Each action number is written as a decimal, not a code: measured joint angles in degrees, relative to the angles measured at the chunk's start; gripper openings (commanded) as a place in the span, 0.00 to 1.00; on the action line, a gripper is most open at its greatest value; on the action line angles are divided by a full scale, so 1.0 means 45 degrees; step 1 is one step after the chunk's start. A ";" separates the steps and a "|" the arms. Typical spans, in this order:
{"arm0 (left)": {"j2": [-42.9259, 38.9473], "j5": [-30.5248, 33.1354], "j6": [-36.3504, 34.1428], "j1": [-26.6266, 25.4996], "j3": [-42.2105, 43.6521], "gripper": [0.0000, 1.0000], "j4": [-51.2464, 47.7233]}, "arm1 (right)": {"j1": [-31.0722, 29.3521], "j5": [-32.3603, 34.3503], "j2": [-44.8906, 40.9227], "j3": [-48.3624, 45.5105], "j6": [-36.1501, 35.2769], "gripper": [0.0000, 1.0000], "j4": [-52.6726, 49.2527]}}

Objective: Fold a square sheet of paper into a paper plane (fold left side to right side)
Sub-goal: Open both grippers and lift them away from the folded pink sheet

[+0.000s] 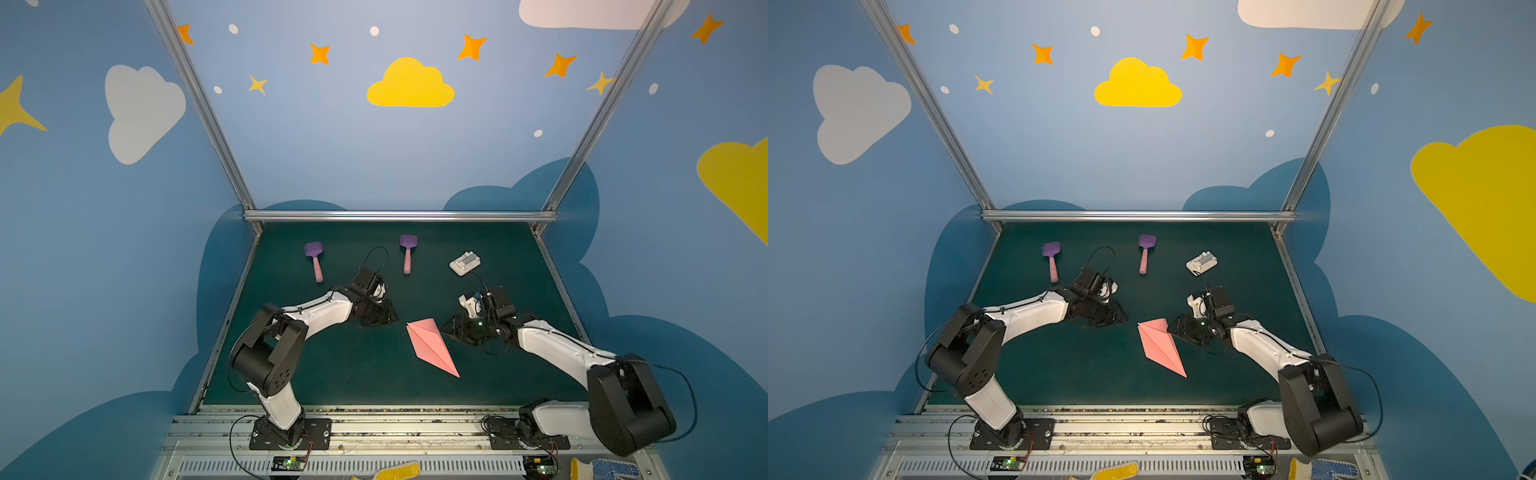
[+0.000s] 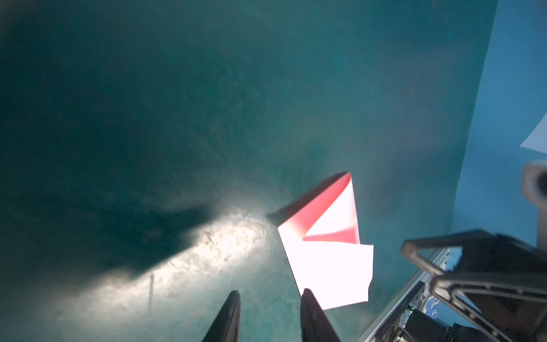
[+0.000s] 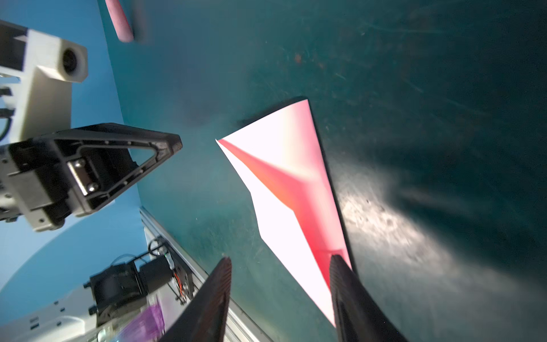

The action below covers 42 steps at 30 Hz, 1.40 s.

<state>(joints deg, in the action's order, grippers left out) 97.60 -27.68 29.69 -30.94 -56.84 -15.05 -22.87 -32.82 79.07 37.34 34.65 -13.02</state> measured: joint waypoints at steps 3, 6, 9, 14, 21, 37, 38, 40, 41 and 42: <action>-0.0073 -0.0015 0.0189 -0.0155 0.0151 0.37 0.0058 | 0.0005 -0.0733 0.0831 0.0015 -0.0466 0.52 0.0301; -0.0170 -0.0019 0.0262 -0.0155 0.0233 0.37 0.0102 | 0.0005 -0.1287 0.1438 0.0015 -0.0729 0.51 0.0612; -0.0214 -0.0024 0.0272 -0.0155 0.0238 0.37 0.0146 | 0.0000 -0.1671 0.1889 0.0015 -0.0835 0.45 0.0962; -0.0243 -0.0034 0.0272 -0.0155 0.0238 0.37 0.0155 | 0.0000 -0.2191 0.2550 0.0005 -0.0787 0.21 0.1642; -0.0631 -0.0039 0.0272 -0.0151 0.0243 0.37 0.0146 | 0.0005 -0.2540 0.2861 -0.0141 -0.0554 0.00 0.2220; -0.4959 0.1744 0.1433 0.1724 0.1972 0.62 -0.0631 | -0.1054 0.5357 -0.0962 0.5770 -0.2837 0.00 -0.6416; -0.5153 0.1860 0.1486 0.1914 0.1977 0.63 -0.0763 | -0.1418 0.6475 -0.0753 0.6164 -0.2968 0.00 -0.7082; -0.5493 0.2006 0.1564 0.2341 0.1982 0.65 -0.0952 | -0.2191 0.8641 -0.0126 0.6902 -0.3186 0.00 -0.8262; -0.5625 0.2016 0.1598 0.2560 0.1987 0.66 -0.1039 | -0.2657 0.9860 0.0340 0.7242 -0.3196 0.00 -0.8859; -0.5727 0.2006 0.1603 0.2788 0.1991 0.66 -0.1103 | -0.3109 1.1055 0.0874 0.7553 -0.3172 0.00 -0.9466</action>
<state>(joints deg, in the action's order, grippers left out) 71.83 -18.65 36.91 -18.39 -47.88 -20.01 -36.86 16.93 83.00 71.33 20.38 -55.61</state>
